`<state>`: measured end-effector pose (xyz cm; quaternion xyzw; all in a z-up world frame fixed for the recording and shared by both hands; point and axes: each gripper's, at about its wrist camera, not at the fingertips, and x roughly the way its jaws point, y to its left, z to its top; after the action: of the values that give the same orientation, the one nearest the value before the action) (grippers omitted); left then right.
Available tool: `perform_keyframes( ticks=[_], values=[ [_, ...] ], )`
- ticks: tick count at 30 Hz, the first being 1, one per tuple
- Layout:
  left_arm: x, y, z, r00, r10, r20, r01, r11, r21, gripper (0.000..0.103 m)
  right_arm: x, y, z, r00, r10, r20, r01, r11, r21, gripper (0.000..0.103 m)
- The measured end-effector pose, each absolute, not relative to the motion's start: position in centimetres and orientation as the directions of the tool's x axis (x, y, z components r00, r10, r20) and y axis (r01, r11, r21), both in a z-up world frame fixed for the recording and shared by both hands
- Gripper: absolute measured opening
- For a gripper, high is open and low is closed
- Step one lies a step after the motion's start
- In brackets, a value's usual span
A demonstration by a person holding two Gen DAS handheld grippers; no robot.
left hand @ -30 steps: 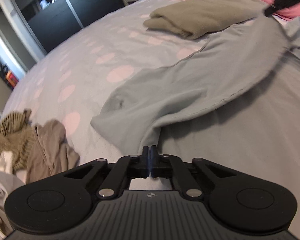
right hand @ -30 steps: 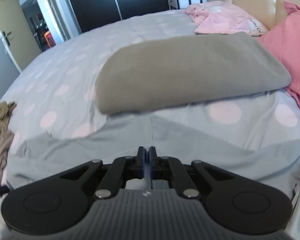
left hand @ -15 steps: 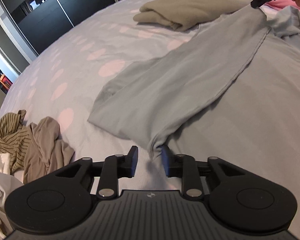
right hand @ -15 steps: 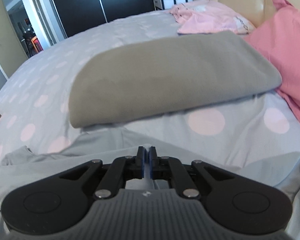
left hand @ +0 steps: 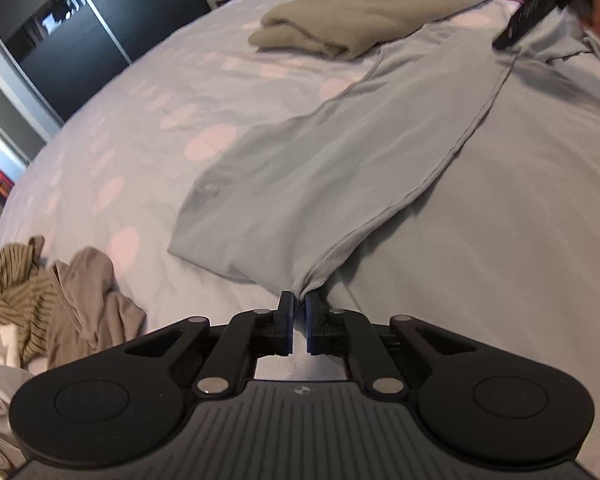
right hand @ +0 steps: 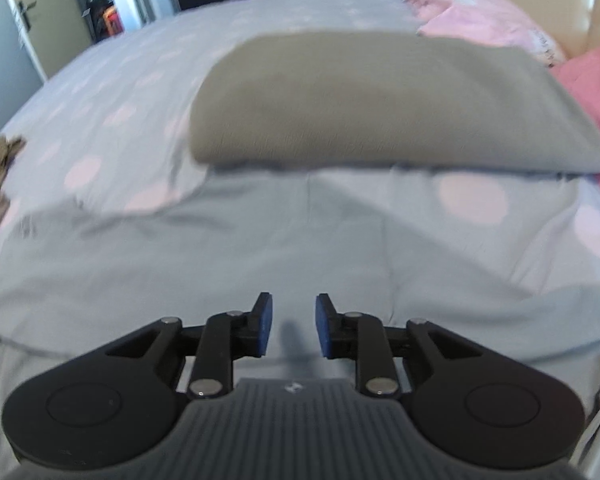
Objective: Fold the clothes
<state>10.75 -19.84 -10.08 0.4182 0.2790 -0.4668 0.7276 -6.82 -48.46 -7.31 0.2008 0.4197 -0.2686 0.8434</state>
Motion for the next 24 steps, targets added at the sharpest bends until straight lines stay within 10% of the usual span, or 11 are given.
perform_keyframes(
  ticks=[7, 20, 24],
  values=[
    [11.8, -18.5, -12.5, 0.452, -0.306, -0.838, 0.887, 0.253, 0.386, 0.000, -8.8, -48.6, -9.8, 0.447, -0.243, -0.861, 0.662, 0.737, 0.136, 0.026],
    [12.1, -19.0, -11.2, 0.392, -0.428, -0.814, 0.911, 0.307, 0.277, 0.015, -11.5, -47.9, -6.7, 0.491, -0.295, -0.820, 0.672, 0.727, 0.141, 0.028],
    [11.9, -20.0, -11.7, 0.420, -0.362, -0.832, 0.897, 0.308, 0.318, 0.000, -13.6, -48.9, -6.5, 0.480, -0.321, -0.817, 0.708, 0.692, 0.144, 0.028]
  ],
)
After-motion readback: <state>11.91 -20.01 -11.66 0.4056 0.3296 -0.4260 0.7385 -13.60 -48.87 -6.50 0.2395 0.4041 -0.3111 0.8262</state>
